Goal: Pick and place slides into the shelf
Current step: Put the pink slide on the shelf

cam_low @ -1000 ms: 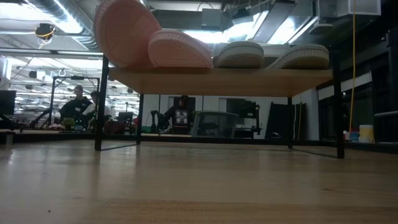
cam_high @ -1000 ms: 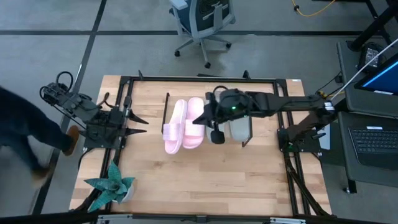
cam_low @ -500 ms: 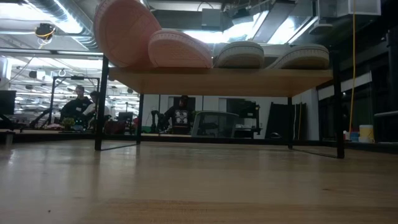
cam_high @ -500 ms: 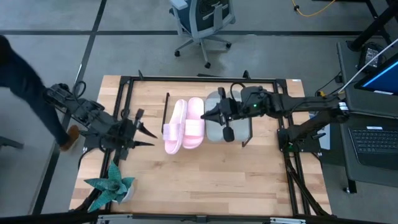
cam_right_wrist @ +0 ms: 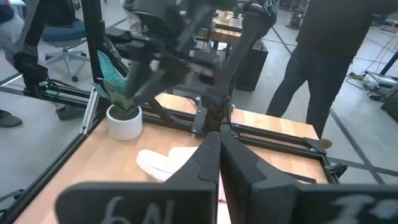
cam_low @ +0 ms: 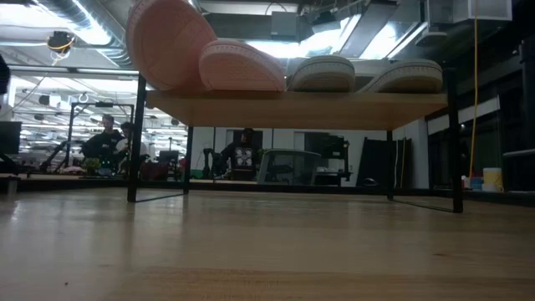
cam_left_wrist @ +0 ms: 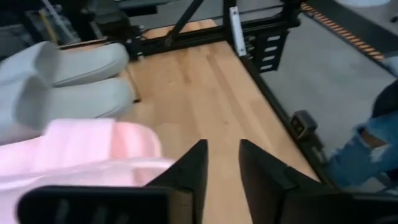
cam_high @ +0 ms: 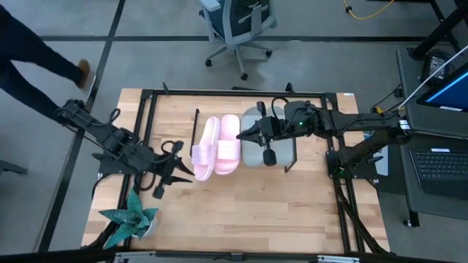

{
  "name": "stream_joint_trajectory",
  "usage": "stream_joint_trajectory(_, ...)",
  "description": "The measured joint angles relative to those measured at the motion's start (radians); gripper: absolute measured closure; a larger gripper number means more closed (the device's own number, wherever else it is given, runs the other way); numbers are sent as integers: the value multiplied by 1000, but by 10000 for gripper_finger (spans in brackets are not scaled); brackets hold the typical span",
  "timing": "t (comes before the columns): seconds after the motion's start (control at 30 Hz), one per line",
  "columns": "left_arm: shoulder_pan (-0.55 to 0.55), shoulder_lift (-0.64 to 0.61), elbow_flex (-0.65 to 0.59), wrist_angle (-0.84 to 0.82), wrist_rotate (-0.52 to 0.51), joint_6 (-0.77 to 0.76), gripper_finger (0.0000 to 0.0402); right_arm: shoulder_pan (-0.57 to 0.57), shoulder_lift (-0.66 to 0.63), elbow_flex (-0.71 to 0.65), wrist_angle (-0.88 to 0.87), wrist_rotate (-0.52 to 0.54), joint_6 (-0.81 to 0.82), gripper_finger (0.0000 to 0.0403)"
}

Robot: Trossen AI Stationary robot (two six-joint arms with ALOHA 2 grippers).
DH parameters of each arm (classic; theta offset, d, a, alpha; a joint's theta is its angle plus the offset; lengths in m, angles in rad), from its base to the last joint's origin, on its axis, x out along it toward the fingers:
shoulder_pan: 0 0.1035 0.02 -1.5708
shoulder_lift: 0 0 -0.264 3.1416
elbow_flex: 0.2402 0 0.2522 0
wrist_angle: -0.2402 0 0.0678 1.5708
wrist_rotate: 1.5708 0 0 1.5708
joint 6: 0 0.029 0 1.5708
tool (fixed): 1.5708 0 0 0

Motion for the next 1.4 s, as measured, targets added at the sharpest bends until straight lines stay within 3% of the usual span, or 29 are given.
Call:
stream_joint_trajectory(0.27, 11, 102, 0, 95, 44, -20, 397, -1, 0, 0, 0, -18, -43, 389)
stream_joint_trajectory(0.43, 49, 174, 0, 94, 42, -105, 394, -1, 0, 2, 11, -84, -50, 389)
stream_joint_trajectory(0.87, 75, 259, 0, 101, 130, -335, 401, 2, 0, 2, 4, -89, -51, 389)
stream_joint_trajectory(1.4, 133, 277, 0, 4, 30, -336, 401, 2, 0, 2, -32, -90, -55, 389)
